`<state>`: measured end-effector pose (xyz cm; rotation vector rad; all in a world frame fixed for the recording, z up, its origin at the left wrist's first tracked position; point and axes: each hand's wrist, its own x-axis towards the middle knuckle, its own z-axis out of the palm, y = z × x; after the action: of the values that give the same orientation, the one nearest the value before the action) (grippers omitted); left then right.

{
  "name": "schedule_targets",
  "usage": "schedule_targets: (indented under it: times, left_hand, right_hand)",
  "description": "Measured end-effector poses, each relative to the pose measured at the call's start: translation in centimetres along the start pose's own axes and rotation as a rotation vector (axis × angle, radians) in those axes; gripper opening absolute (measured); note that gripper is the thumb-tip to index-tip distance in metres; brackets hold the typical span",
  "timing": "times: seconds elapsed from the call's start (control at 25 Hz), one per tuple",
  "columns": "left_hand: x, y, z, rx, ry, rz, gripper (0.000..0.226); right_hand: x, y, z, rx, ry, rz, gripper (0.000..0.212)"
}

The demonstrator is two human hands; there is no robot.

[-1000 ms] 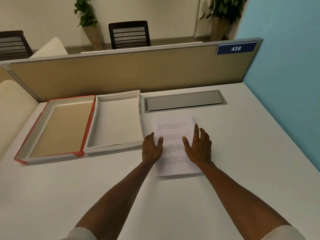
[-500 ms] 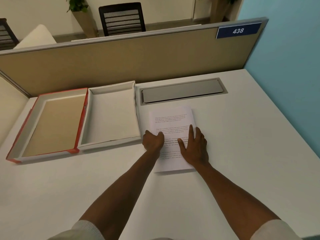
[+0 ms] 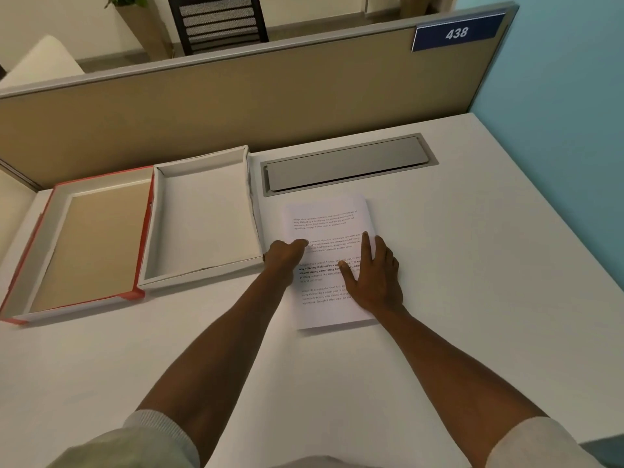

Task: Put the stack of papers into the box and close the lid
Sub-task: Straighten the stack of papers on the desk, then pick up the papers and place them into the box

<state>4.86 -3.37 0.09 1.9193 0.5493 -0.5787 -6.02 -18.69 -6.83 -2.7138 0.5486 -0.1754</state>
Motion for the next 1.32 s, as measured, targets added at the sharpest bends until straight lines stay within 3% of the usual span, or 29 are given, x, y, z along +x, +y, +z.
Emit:
schedule_targets:
  times: [0.12,0.44,0.64,0.8,0.96,1.04,1.24,1.32]
  left_hand:
    - [-0.5,-0.4,0.5,0.095,0.056,0.088,0.068]
    - [-1.5,-0.8,0.3,0.025,-0.049,0.206,0.06]
    - [-1.4,-0.7,-0.2,-0.089,-0.077,0.164,0.053]
    - [-0.7,1.0,-0.3,-0.105,-0.057,0.039,0.067]
    - [-0.1,2.8,0.0,-0.065,-0.131,-0.05,0.037]
    - [0.0,2.7,0.7,-0.03,-0.098,-0.022,0.027]
    - [-0.7,1.3,1.4,0.009,0.026,0.102,0.037]
    - [-1.1,0.6,1.1,-0.014,0.044,0.208,0.036]
  right_hand:
    - [0.0,0.1,0.1,-0.002,0.01,-0.009,0.084]
    - [0.1,0.2,0.2,0.0,0.022,-0.016,0.084]
    - [0.1,0.3,0.3,0.01,0.02,-0.019,0.084]
    - [0.0,0.4,0.3,0.025,0.025,-0.021,0.084]
    - [0.2,0.3,0.4,0.033,0.033,-0.01,0.085]
    - [0.1,0.4,0.4,0.032,0.033,-0.008,0.086]
    - [0.3,0.3,0.2,0.08,0.014,0.02,0.089]
    - [0.5,0.3,-0.3,0.223,0.041,0.072,0.09]
